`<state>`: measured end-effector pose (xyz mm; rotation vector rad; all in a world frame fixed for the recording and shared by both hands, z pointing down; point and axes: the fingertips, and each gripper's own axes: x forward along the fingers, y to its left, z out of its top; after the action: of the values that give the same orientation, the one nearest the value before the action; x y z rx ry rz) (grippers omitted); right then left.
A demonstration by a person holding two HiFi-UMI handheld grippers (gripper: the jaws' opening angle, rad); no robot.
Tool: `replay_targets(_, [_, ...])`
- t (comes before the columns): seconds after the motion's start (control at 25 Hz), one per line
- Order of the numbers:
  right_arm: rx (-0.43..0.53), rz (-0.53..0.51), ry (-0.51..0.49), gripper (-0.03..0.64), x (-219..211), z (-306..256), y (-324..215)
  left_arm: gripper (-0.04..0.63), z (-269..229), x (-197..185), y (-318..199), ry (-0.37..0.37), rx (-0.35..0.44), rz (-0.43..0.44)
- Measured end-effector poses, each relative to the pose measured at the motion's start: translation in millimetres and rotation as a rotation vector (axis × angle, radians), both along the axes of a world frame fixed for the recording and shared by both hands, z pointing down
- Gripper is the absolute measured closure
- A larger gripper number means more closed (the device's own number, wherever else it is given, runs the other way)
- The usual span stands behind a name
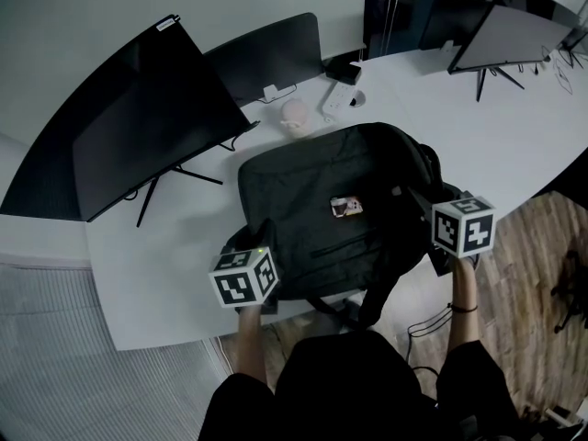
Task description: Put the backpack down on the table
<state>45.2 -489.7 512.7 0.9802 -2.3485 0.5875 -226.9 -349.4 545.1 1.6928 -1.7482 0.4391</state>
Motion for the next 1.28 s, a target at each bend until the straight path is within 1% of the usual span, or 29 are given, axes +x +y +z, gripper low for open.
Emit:
replay_targets(0.24, [-0.034, 0.044, 0.056, 0.5, 10, 17, -3, 0.499, 6, -2, -4, -0.06, -0.004, -0.007])
replay_targets(0.4, [-0.05, 0.067, 0.07, 0.492, 16, 27, -4, 0.484, 10, -3, -6, -0.055, -0.013, -0.007])
replay_targets(0.48, [-0.054, 0.08, 0.087, 0.476, 20, 32, -4, 0.476, 13, -4, -7, -0.048, -0.02, -0.007])
replay_targets(0.6, [-0.041, 0.095, 0.122, 0.449, 24, 34, -4, 0.459, 17, -5, -8, -0.05, -0.033, -0.008])
replay_targets(0.8, [0.007, 0.12, 0.181, 0.4, 34, 39, -5, 0.422, 19, -6, -7, -0.066, -0.054, -0.021])
replay_targets(0.92, [0.038, 0.133, 0.197, 0.387, 36, 35, -6, 0.387, 19, -7, -7, -0.093, -0.058, -0.032])
replay_targets(1.04, [0.066, 0.162, 0.203, 0.38, 43, 32, -7, 0.365, 14, -10, -7, -0.123, -0.04, -0.05])
replay_targets(1.16, [0.112, 0.186, 0.208, 0.38, 48, 22, -9, 0.355, 5, -14, -7, -0.184, -0.012, -0.053])
replay_targets(1.28, [0.148, 0.183, 0.208, 0.38, 48, 10, -8, 0.353, -2, -16, -4, -0.252, 0.001, -0.051])
